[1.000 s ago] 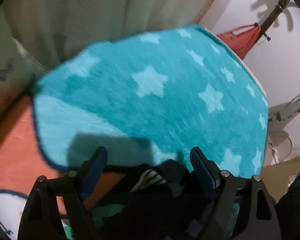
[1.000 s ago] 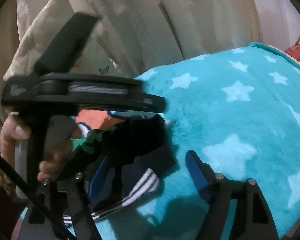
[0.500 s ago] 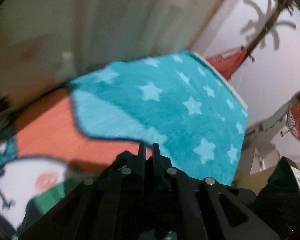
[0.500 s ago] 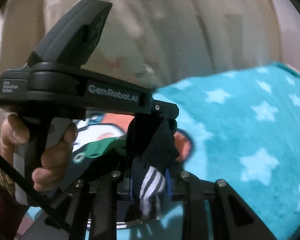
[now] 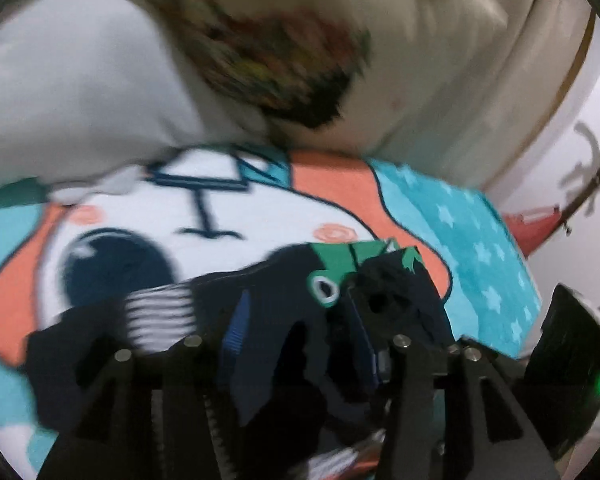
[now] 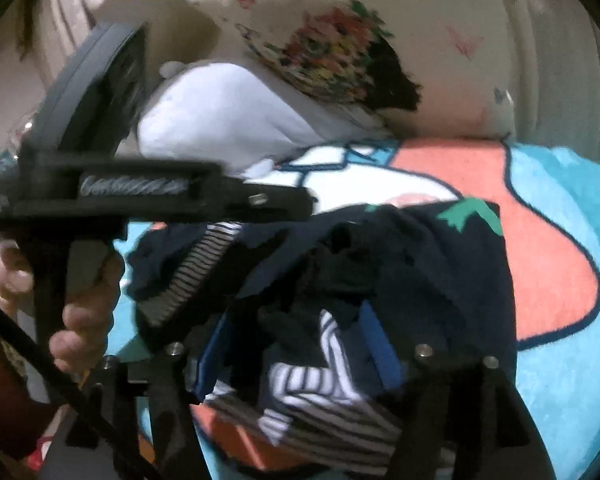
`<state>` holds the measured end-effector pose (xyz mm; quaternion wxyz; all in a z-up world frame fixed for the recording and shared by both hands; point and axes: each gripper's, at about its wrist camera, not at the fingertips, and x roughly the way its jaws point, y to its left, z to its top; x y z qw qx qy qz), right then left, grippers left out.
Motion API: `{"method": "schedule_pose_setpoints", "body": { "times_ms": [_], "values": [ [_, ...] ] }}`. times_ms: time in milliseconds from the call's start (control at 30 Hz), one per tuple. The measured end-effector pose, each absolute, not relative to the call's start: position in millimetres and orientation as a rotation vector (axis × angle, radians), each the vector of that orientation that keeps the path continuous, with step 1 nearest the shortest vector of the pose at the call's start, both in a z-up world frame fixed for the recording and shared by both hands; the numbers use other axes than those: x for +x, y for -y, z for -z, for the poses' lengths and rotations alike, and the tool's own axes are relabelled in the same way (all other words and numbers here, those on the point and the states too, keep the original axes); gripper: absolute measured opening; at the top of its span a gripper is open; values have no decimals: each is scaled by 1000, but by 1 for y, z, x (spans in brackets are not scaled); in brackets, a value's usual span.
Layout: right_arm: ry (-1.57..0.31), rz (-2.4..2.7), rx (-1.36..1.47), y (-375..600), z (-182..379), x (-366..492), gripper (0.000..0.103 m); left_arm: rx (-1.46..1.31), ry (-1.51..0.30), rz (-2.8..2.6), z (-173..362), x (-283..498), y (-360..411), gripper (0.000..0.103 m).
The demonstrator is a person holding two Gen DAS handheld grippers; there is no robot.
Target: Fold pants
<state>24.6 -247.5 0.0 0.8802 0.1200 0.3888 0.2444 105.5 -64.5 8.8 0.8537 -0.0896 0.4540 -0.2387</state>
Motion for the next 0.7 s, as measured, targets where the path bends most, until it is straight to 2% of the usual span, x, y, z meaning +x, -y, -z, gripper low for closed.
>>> {"method": "schedule_pose_setpoints", "body": {
  "times_ms": [200,300,367,433,600,700],
  "values": [
    [-758,-455,314,259,-28,33,70,-294,-832,366,-33,68,-13,58],
    [-827,-444,344,255,-14,56,70,-391,-819,305,-28,58,-49,59],
    [-943,-454,376,250,9,73,70,-441,-829,260,-18,56,-69,60],
    [-1014,-428,350,243,21,82,69,-453,-848,217,-9,56,-80,60],
    [-942,-432,203,219,-22,69,69,-450,-876,204,14,49,-85,60],
    [-977,-544,159,186,-35,75,70,-449,-906,240,27,48,-72,60]
  ]
}}
